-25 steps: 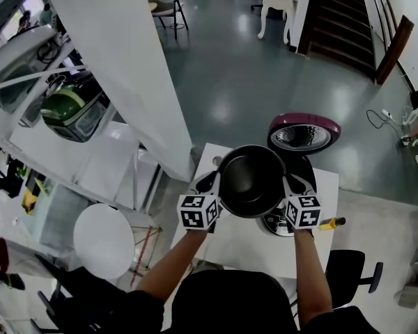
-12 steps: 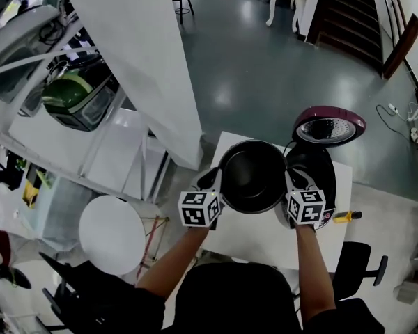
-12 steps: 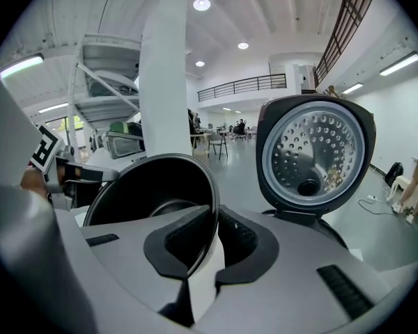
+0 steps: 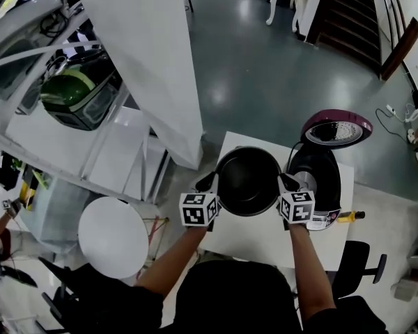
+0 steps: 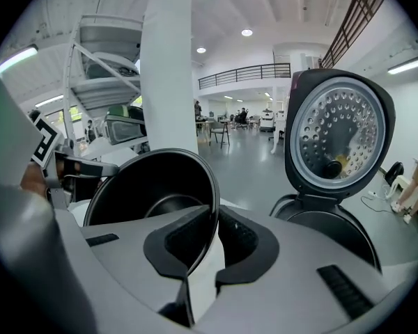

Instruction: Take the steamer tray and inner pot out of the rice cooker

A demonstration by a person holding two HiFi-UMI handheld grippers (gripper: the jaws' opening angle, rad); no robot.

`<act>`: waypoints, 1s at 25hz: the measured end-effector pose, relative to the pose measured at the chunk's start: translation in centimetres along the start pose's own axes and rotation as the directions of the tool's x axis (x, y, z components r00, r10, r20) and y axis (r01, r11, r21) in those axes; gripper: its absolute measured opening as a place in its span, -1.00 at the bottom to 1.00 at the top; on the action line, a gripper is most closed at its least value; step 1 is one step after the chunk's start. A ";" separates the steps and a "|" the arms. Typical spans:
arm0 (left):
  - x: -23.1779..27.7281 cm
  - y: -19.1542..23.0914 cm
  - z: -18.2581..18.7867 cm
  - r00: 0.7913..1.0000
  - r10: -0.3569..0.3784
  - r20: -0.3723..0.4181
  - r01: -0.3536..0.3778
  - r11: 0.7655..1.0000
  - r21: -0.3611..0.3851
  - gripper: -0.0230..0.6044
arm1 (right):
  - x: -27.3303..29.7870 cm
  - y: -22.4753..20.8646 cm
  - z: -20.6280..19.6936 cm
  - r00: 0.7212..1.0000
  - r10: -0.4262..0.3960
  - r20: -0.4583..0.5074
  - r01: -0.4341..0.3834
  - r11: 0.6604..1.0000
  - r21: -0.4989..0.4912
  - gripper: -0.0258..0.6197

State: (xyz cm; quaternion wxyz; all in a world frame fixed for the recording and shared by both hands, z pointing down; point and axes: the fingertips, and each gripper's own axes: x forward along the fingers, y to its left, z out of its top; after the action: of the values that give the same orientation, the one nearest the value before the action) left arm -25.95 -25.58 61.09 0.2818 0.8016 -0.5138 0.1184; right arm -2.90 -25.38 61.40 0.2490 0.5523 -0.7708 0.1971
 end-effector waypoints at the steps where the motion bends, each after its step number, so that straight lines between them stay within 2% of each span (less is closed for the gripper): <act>1: 0.2 0.3 -0.4 1.000 0.000 -0.007 0.000 1.000 -0.003 -0.86 | 0.3 0.1 -0.3 1.000 -0.002 -0.006 0.002 1.000 0.000 -0.83; 19: 3.4 3.0 -6.6 0.987 -0.025 -0.160 0.018 0.999 -0.041 -0.86 | 4.2 0.5 -6.8 0.984 -0.048 -0.170 0.051 0.999 0.014 -0.83; 25: 4.2 3.4 -7.3 0.981 -0.036 -0.189 0.029 0.999 -0.039 -0.87 | 5.0 0.5 -8.0 0.978 -0.061 -0.200 0.068 0.997 0.026 -0.83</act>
State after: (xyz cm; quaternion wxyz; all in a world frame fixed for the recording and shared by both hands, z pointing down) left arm -26.40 -25.68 70.17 0.3458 0.7898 -0.4734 0.1805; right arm -3.37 -24.31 70.79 0.3222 0.5585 -0.7203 0.2558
